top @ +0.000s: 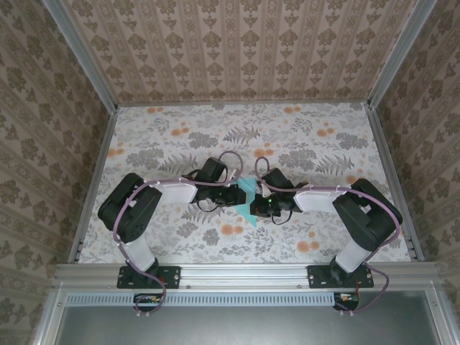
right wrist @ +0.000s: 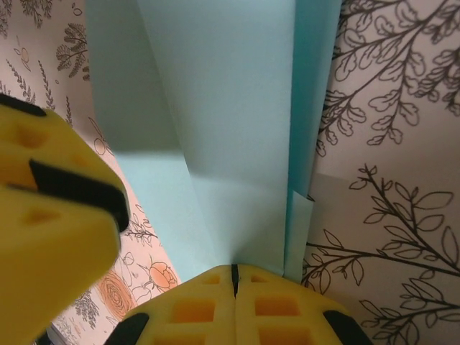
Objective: Fold a paper plane with a square sheet of paper (fold left side to right side)
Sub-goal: Fourth fold the wing at the center of the table.
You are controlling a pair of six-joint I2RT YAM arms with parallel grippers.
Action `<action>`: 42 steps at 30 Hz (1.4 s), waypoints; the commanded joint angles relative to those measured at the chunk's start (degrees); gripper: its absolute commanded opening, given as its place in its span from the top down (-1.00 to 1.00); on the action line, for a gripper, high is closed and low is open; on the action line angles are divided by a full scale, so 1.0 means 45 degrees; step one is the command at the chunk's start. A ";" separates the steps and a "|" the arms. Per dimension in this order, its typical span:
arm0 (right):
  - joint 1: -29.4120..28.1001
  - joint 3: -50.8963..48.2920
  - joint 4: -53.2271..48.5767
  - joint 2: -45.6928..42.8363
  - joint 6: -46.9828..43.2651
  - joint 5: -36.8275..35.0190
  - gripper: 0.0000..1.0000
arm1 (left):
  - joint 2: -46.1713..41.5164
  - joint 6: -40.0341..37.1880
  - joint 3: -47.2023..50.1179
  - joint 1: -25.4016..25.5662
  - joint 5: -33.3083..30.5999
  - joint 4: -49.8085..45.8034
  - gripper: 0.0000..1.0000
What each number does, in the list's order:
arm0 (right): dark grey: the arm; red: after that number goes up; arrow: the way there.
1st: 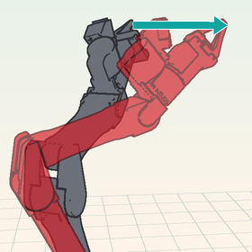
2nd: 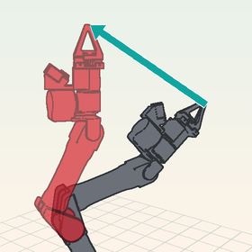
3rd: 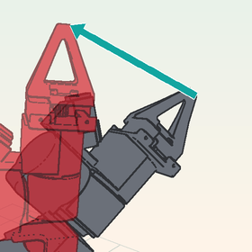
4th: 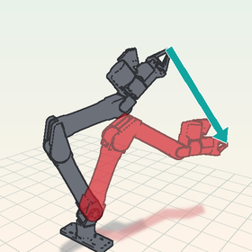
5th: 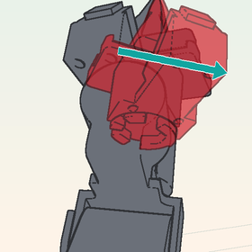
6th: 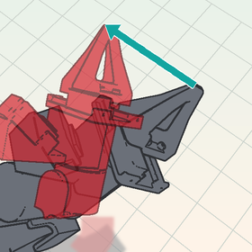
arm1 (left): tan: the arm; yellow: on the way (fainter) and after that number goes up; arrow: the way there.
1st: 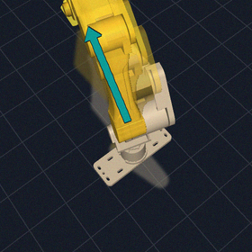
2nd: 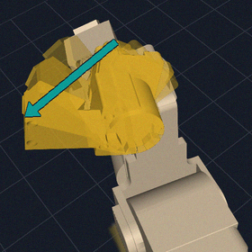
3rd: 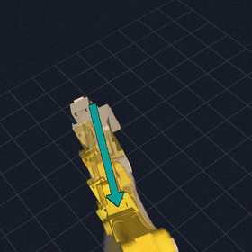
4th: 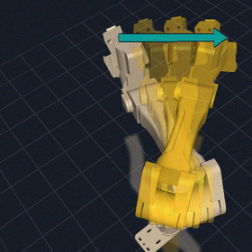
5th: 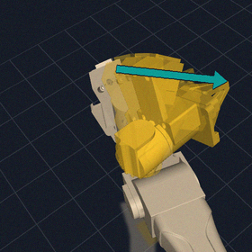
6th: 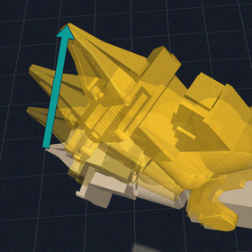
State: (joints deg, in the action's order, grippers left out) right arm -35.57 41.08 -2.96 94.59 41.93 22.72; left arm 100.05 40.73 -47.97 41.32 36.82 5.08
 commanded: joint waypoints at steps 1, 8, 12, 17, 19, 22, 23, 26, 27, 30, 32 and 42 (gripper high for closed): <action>-0.0141 -0.0381 -0.2253 0.0781 -0.0275 -0.1512 1.00 | 0.0375 0.0375 -0.0035 0.0167 0.0412 0.0806 0.66; -0.0182 -0.0340 -0.2321 0.0817 -0.0277 -0.1560 1.00 | 0.0975 0.0563 -0.0210 0.0316 0.0218 0.0816 0.68; -0.0201 -0.0315 -0.2315 0.0875 -0.0278 -0.1553 1.00 | 0.1232 0.0617 -0.0203 0.0368 0.0187 0.1010 0.69; -0.0235 -0.0301 -0.2456 0.0910 -0.0300 -0.1641 1.00 | 0.1447 0.0651 -0.0202 0.0353 0.0099 0.0878 0.69; -0.0240 -0.0282 -0.2496 0.0915 -0.0313 -0.1653 1.00 | 0.1525 0.0646 -0.0224 0.0359 -0.0323 0.0788 0.69; -0.0240 -0.0262 -0.2554 0.0915 -0.0344 -0.1670 1.00 | 0.1609 0.0689 -0.0204 0.0365 -0.0442 0.0798 0.69; -0.0246 -0.0242 -0.2577 0.0940 -0.0353 -0.1687 1.00 | 0.1629 0.0694 -0.0211 0.0362 -0.0447 0.0787 0.69; -0.0259 -0.0204 -0.2671 0.0953 -0.0388 -0.1728 1.00 | 0.1673 0.0712 -0.0226 0.0358 -0.0542 0.0769 0.69; -0.0277 -0.0184 -0.2710 0.0977 -0.0400 -0.1746 1.00 | 0.1691 0.0703 -0.0252 0.0368 -0.0605 0.0722 0.69; -0.0288 -0.0164 -0.2778 0.0994 -0.0429 -0.1768 1.00 | 0.1729 0.0633 -0.0313 0.0368 -0.0800 0.0431 0.69; -0.0301 -0.0145 -0.2828 0.1012 -0.0448 -0.1785 1.00 | 0.1769 0.0594 -0.0355 0.0340 -0.0932 0.0208 0.69; -0.0318 -0.0125 -0.3091 0.1012 -0.0524 -0.1904 1.00 | 0.2098 0.0465 -0.0648 0.0039 -0.1276 -0.0248 0.78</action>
State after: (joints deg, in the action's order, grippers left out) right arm -36.42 43.18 -6.46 95.26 40.97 21.15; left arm 106.54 43.35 -50.24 41.91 35.99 6.00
